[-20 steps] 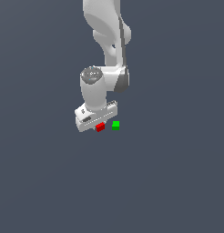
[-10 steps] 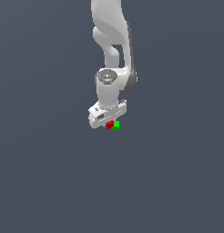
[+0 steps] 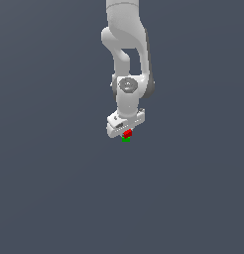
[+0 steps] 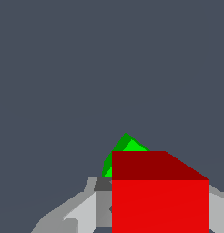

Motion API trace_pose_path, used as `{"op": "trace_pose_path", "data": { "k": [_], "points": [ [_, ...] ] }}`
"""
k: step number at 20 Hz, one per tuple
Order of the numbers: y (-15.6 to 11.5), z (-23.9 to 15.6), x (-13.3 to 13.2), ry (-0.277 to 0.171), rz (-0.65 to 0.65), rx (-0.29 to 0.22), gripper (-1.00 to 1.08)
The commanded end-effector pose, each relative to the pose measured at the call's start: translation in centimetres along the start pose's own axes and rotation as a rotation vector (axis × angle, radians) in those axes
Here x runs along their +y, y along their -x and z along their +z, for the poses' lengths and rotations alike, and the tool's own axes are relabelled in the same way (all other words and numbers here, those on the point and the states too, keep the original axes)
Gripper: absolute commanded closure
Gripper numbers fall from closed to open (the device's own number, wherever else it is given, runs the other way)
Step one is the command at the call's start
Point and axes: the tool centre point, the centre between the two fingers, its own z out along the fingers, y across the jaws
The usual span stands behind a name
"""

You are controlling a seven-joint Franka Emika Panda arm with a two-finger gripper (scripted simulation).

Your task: Stack the red cube on top of the green cube.

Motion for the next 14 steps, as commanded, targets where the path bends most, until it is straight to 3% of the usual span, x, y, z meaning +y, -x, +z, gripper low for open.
{"op": "trace_pose_path", "data": {
  "k": [1,4,5,14],
  "points": [
    [-0.04,0.1,-0.19,0.001,0.001,0.001,1.08],
    [-0.09,0.04,-0.01,0.001,0.002,0.001,1.08],
    [-0.09,0.04,-0.01,0.001,0.002,0.001,-0.92],
    [-0.09,0.04,-0.01,0.001,0.002,0.001,-0.92]
  ]
}}
